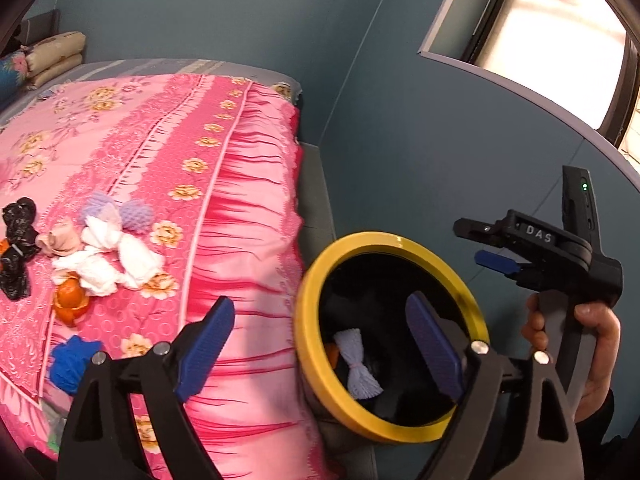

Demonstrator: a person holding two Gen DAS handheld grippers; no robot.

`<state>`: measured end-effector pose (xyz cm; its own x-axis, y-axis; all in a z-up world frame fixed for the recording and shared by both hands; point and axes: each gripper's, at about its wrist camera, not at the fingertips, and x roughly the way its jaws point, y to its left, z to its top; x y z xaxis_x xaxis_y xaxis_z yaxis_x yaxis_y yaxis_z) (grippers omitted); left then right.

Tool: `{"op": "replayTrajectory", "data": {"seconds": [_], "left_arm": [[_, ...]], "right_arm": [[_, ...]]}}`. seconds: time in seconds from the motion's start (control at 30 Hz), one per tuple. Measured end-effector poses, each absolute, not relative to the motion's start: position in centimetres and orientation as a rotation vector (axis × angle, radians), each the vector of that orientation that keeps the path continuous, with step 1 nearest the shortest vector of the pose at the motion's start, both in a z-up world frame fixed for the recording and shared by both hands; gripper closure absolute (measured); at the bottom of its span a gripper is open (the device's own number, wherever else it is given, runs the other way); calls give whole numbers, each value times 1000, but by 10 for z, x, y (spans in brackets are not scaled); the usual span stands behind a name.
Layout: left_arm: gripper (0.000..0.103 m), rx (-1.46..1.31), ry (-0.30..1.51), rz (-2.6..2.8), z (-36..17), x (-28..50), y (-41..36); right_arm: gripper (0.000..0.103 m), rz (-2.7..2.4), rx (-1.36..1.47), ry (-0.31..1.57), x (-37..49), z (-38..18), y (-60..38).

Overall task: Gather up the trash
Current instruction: 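Open both tools to drop the chip bag and foam net into the bin, then move both tools back over the remaining trash on the bed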

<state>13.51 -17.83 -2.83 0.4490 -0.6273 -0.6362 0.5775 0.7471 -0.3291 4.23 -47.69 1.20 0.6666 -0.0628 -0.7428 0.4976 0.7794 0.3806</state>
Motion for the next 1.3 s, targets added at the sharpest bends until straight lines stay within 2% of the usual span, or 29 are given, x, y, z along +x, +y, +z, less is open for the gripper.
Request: {"op": "replayTrajectory", "data": {"seconds": [0.53, 0.73, 1.3], "left_arm": [[8, -124, 722, -544, 1, 151, -96], [8, -144, 688, -470, 10, 157, -67], [8, -193, 631, -326, 30, 167, -5]], "right_arm": [[19, -219, 473, 715, 78, 41, -426], [16, -175, 433, 691, 93, 51, -405], [15, -39, 325, 665, 136, 72, -340]]}}
